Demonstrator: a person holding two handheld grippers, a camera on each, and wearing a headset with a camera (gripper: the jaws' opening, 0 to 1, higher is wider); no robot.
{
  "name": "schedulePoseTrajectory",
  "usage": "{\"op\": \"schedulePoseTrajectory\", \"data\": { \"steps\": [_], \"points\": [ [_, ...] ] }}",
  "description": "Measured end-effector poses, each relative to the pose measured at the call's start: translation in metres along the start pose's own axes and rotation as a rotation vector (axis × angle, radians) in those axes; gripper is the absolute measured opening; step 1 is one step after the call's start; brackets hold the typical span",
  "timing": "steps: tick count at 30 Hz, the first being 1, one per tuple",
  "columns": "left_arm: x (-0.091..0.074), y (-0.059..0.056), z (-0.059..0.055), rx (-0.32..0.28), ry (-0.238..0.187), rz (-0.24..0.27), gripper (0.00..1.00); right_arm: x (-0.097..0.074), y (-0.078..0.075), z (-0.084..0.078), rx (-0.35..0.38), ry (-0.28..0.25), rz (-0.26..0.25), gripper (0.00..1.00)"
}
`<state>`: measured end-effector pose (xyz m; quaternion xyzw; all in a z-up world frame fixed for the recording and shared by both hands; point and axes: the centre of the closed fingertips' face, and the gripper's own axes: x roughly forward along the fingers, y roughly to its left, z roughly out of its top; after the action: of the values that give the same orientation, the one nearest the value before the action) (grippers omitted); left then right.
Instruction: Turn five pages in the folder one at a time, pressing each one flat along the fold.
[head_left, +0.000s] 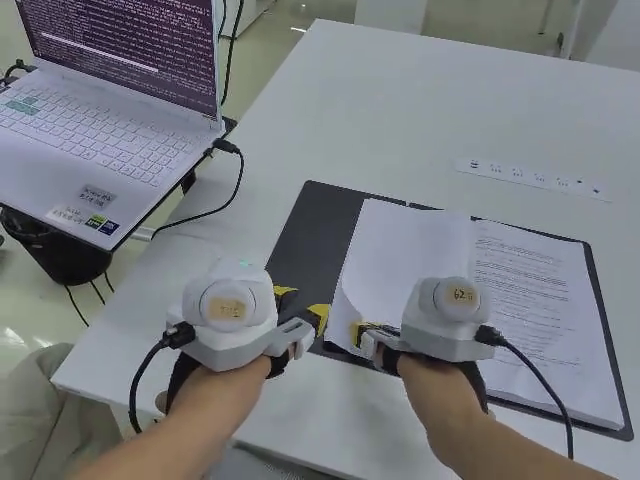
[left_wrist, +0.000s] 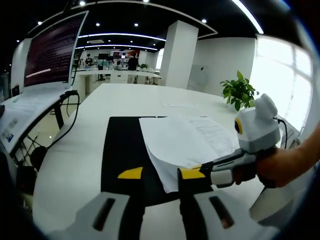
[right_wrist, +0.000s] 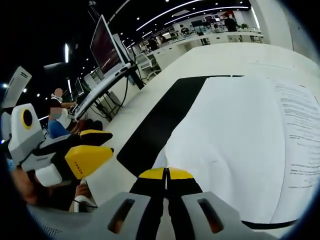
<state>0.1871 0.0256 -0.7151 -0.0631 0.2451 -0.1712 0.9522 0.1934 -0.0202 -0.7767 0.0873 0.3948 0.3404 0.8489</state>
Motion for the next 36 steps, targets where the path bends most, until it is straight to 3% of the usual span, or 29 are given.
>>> {"op": "schedulePoseTrajectory", "data": {
  "steps": [10, 19, 24, 28, 36],
  "points": [
    [0.005, 0.002, -0.004, 0.001, 0.020, 0.005, 0.25, -0.001, 0.007, -0.002, -0.022, -0.036, 0.022, 0.00],
    [0.023, -0.013, 0.000, 0.010, 0.029, -0.014, 0.24, -0.025, 0.010, 0.005, -0.045, -0.100, 0.065, 0.11],
    [0.040, -0.031, -0.006, 0.028, 0.053, -0.043, 0.24, -0.046, -0.012, 0.007, -0.040, -0.132, 0.029, 0.06],
    [0.055, -0.042, -0.019, 0.045, 0.089, -0.058, 0.25, -0.058, -0.034, 0.007, -0.011, -0.148, -0.001, 0.05],
    [0.069, -0.037, -0.044, 0.079, 0.149, -0.011, 0.25, -0.074, -0.069, 0.020, 0.018, -0.189, -0.055, 0.01]
  ]
}}
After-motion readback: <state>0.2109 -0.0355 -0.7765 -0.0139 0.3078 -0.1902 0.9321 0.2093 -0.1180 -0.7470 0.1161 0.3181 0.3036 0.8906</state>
